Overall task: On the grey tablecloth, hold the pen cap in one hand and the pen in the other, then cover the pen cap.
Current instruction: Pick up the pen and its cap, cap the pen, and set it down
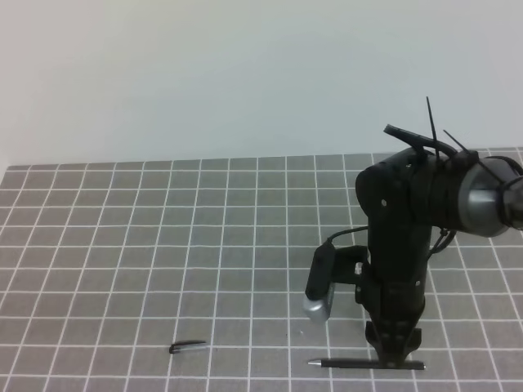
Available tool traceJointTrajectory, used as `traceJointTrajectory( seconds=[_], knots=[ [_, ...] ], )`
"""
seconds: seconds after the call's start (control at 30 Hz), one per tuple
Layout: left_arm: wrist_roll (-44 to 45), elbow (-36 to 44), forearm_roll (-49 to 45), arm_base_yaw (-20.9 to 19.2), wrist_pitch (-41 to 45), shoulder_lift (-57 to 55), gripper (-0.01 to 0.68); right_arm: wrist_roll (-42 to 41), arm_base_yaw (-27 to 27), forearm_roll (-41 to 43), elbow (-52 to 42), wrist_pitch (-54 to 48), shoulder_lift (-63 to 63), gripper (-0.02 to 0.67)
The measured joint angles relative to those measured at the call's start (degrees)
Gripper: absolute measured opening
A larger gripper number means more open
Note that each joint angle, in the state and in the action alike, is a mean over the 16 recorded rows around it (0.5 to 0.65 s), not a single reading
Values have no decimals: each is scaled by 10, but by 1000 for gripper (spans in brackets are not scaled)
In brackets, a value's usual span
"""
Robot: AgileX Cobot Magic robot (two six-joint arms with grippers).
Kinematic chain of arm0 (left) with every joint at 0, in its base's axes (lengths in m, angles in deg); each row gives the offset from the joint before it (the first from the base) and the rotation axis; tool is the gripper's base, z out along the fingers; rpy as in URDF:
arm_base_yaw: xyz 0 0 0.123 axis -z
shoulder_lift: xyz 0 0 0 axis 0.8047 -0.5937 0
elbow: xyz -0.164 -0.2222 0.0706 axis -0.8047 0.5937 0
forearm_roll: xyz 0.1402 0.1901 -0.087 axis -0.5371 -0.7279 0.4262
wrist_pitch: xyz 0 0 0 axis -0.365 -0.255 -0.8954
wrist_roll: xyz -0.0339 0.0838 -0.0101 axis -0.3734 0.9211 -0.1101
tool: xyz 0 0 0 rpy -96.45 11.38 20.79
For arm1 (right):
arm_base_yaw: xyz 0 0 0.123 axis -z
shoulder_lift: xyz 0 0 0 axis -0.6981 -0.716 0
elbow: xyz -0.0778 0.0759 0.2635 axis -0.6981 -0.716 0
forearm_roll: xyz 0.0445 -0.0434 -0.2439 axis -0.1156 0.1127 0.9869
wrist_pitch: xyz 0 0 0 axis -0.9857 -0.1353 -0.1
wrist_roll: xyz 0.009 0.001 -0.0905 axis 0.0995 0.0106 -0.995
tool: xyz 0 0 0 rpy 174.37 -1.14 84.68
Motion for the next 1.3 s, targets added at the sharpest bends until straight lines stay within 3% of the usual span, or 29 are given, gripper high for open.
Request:
traceJointTrajectory(
  seconds=[0.43,0.97,1.3],
  knots=[
    [0,0,0,0,2,0,-3,44,0,-5,-7,-15,0,328],
    [0,0,0,0,8,0,-3,44,0,10,-90,36,12,298],
    [0,0,0,0,8,0,-3,32,0,16,-97,54,15,211]
  ],
)
